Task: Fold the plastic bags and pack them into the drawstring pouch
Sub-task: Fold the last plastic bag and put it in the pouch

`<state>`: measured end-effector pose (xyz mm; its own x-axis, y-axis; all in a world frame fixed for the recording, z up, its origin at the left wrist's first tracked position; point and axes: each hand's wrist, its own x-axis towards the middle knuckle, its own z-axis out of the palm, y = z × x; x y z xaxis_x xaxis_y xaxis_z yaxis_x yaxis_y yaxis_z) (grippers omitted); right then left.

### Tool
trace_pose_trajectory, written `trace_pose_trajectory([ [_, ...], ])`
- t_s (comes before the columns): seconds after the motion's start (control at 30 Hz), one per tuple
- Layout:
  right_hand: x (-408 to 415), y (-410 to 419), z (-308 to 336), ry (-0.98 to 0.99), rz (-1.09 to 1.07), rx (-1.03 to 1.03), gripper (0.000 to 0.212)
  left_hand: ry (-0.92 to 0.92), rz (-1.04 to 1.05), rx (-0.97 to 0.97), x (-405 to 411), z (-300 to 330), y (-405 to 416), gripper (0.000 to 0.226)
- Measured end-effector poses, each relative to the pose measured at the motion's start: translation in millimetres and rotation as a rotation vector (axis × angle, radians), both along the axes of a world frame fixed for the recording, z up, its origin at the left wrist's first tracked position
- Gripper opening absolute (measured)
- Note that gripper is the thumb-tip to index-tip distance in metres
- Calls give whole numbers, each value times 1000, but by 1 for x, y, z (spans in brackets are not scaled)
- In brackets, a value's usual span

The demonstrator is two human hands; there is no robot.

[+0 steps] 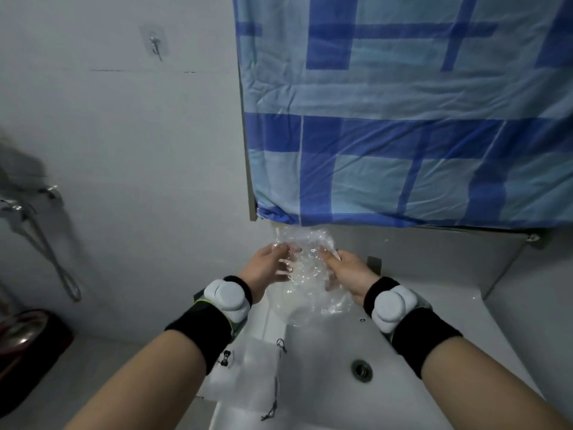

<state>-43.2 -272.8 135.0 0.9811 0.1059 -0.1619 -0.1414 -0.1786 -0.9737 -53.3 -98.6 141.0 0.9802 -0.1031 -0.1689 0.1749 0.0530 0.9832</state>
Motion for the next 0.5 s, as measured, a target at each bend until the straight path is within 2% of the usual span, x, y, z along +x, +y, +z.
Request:
trace_pose_trajectory([
  [0.3,7,12,8,5,-17,-139,43,-107,273,167,19,-2,32,21],
  [0.37,8,14,10,3,-51,-50,37,-28,219,46,18,1,35,16],
  [0.43,9,15,11,-13,-116,33,30,107,45,-184,17,0,36,26],
  [0.5,12,15,12,-39,-176,52,28,124,-118,-199,13,-7,32,30],
])
